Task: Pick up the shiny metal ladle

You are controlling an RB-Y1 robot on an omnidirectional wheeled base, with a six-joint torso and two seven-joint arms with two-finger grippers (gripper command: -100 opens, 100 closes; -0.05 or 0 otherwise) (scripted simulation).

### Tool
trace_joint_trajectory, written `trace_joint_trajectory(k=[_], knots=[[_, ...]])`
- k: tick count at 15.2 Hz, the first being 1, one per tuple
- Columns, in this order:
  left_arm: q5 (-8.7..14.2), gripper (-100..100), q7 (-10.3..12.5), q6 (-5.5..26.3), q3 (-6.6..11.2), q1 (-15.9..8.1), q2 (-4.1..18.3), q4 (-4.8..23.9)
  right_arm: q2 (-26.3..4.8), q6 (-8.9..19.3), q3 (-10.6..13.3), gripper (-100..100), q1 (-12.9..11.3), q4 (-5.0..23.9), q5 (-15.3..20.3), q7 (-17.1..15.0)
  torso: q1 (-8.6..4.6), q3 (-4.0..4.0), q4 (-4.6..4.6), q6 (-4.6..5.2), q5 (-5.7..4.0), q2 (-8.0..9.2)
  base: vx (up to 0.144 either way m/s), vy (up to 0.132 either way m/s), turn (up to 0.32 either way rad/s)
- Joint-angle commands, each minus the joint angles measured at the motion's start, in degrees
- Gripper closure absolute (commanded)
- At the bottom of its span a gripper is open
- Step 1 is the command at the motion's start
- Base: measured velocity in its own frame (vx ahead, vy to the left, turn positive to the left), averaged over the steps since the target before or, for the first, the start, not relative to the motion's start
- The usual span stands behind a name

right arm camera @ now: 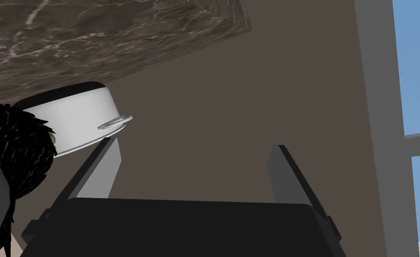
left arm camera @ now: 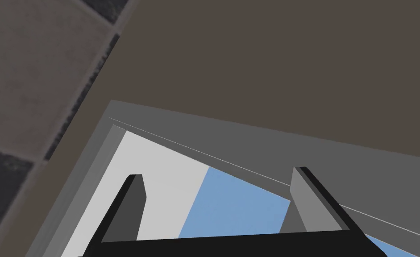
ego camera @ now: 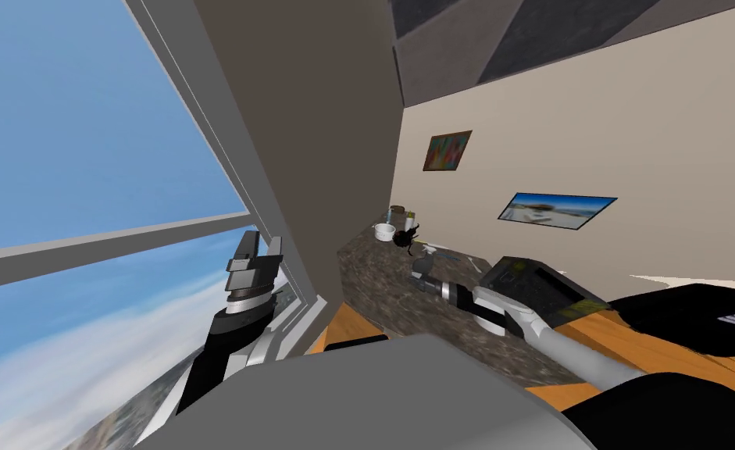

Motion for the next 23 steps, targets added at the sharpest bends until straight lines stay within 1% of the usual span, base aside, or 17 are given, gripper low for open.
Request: trace_joint_trajectory(k=[1,3,6,7,8,9,10,11,12,14,15,16,17,19,20,22,23], knots=[[0.00,0,0.00,0.00,0.00,0.00,0.00,0.00,-2.86,-1.03,2.27,-100,-0.90,2.86,1.65,0.45,0.00,0.00,0.00,0.00,0.00,0.00,0.030,0.006,0.180],[0.00,0,0.00,0.00,0.00,0.00,0.00,0.00,-4.23,-1.03,2.27,-100,-0.90,3.45,1.65,0.45,0.00,-0.02,-0.01,-0.01,-0.01,-0.03,0.025,0.005,0.118],[0.00,0,0.00,0.00,0.00,0.00,0.00,0.00,-8.47,-2.76,5.10,-100,-1.45,7.44,3.70,0.96,0.01,0.00,0.00,0.00,0.00,0.00,0.020,0.009,0.171],[0.00,0,0.00,0.00,0.00,0.00,0.00,0.00,-9.62,-2.76,5.10,-100,-1.45,7.81,3.70,0.96,0.02,0.01,0.00,-0.01,0.01,0.01,0.020,0.007,0.150],[0.00,0,0.00,0.00,0.00,0.00,0.00,0.00,-11.29,-3.62,6.58,-100,-1.64,9.69,4.71,1.18,0.01,0.01,0.00,0.01,0.00,0.01,0.020,0.011,0.201],[0.00,0,0.00,0.00,0.00,0.00,0.00,0.00,-12.11,-3.62,6.58,-100,-1.64,9.91,4.71,1.18,0.02,0.00,0.00,-0.02,0.00,0.01,0.017,0.009,0.156],[0.00,0,0.00,0.00,0.00,0.00,0.00,0.00,-13.64,-4.47,8.11,-100,-1.77,11.94,5.71,1.40,0.03,0.01,0.00,0.00,0.00,0.01,0.016,0.012,0.172],[0.00,0,0.00,0.00,0.00,0.00,0.00,0.00,-14.45,-4.47,8.11,-100,-1.77,11.94,5.71,1.40,0.03,0.01,0.00,0.00,0.00,0.03,0.014,0.012,0.147],[0.00,0,0.00,0.00,0.00,0.00,0.00,0.00,-15.85,-5.33,9.69,-100,-1.84,13.90,6.71,1.59,0.04,0.02,0.01,0.01,0.01,0.04,0.010,0.019,0.158],[0.00,0,0.00,0.00,0.00,0.00,0.00,0.00,-18.16,-6.18,11.31,-100,-1.84,15.76,7.68,1.77,0.08,0.03,0.01,0.01,0.01,0.06,0.006,0.023,0.159],[0.00,0,0.00,0.00,0.00,0.00,0.00,0.00,-18.70,-6.18,11.31,-100,-1.84,15.76,7.68,1.77,0.10,0.04,0.01,-0.01,0.02,0.07,0.002,0.025,0.149],[0.00,0,0.00,0.00,0.00,0.00,0.00,0.00,-20.58,-7.01,12.94,-100,-1.78,17.29,8.62,1.93,0.11,0.05,0.02,0.01,0.03,0.09,0.001,0.030,0.191],[0.00,0,0.00,0.00,0.00,-0.01,0.00,0.00,-20.58,-7.01,12.94,-100,-1.78,17.54,8.62,1.93,0.13,0.05,0.02,-0.01,0.03,0.09,-0.001,0.027,0.152],[0.00,0,0.00,0.00,0.00,0.00,0.00,0.00,-23.87,-8.60,16.15,-100,-1.55,20.59,10.41,2.20,0.15,0.07,0.03,-0.01,0.04,0.13,-0.014,0.042,0.207],[0.00,0,0.00,0.00,-0.01,-0.01,0.00,0.00,-23.87,-8.60,16.15,-100,-1.55,20.79,10.41,2.20,0.18,0.09,0.03,-0.01,0.03,0.16,-0.012,0.044,0.176],[0.00,0,0.00,0.00,0.00,0.00,0.00,0.00,-26.53,-10.02,19.16,-100,-1.23,23.62,12.01,2.42,0.21,0.10,0.04,0.02,0.04,0.17,-0.005,0.053,0.168],[0.00,0,0.00,0.00,-0.01,-0.01,0.00,0.00,-26.53,-10.02,19.16,-100,-1.23,23.62,12.01,2.42,0.24,0.09,0.04,0.00,0.06,0.16,0.001,0.050,0.163]])
